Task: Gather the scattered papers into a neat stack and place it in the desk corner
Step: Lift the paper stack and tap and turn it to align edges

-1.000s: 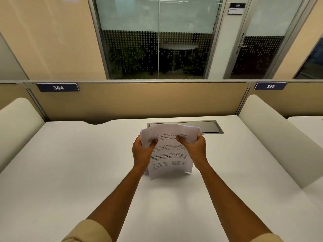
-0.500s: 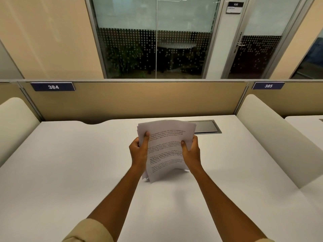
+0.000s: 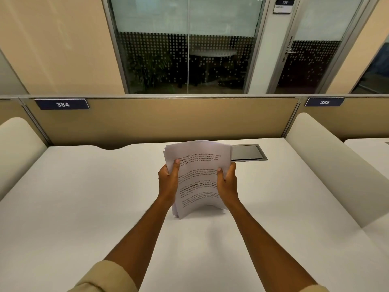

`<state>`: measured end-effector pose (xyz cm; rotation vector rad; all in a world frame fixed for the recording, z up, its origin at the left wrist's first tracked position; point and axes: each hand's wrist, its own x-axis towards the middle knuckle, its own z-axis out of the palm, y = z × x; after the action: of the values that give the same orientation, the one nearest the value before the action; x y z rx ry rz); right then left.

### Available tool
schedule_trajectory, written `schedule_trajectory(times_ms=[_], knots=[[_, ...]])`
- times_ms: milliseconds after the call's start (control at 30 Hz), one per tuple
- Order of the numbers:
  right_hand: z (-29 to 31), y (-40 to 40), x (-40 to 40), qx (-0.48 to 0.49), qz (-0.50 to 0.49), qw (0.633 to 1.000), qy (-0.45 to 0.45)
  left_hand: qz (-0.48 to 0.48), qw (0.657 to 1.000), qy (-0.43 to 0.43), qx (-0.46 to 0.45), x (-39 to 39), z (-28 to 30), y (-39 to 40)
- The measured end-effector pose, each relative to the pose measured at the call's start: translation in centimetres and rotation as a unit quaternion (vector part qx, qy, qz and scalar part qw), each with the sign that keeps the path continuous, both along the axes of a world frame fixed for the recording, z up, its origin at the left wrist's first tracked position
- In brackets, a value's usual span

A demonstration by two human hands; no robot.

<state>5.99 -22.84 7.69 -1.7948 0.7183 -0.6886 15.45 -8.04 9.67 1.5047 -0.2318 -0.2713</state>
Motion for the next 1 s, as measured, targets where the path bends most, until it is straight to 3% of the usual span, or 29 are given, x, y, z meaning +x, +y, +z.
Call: schedule_trajectory(times_ms=[300, 467, 667, 833, 1000], knots=[[-0.3, 1.3, -0.7, 0.04, -0.013, 0.997, -0.069, 0.068, 0.998, 0.007, 0.001, -0.2, 0.2, -0.2], [2.3, 2.2, 0.2, 0.045, -0.079, 0.989, -0.119, 0.149, 0.988, -0.028, 0.039, -0.7, 1.9, -1.3], [5.5, 3.1, 1.9, 0.158, -0.223, 0.959, -0.071, 0.223, 0.971, 0.054, 0.067, -0.8, 3.5, -2.6], [6.4, 3.1, 2.1, 0.195, -0.246, 0.948, -0.058, 0.227, 0.969, 0.058, 0.078, -0.2, 3.5, -2.5], [6.9, 3.0, 2.0, 0.16, -0.236, 0.956, -0.068, 0.224, 0.97, 0.06, 0.075, 0.1, 4.0, -2.4]])
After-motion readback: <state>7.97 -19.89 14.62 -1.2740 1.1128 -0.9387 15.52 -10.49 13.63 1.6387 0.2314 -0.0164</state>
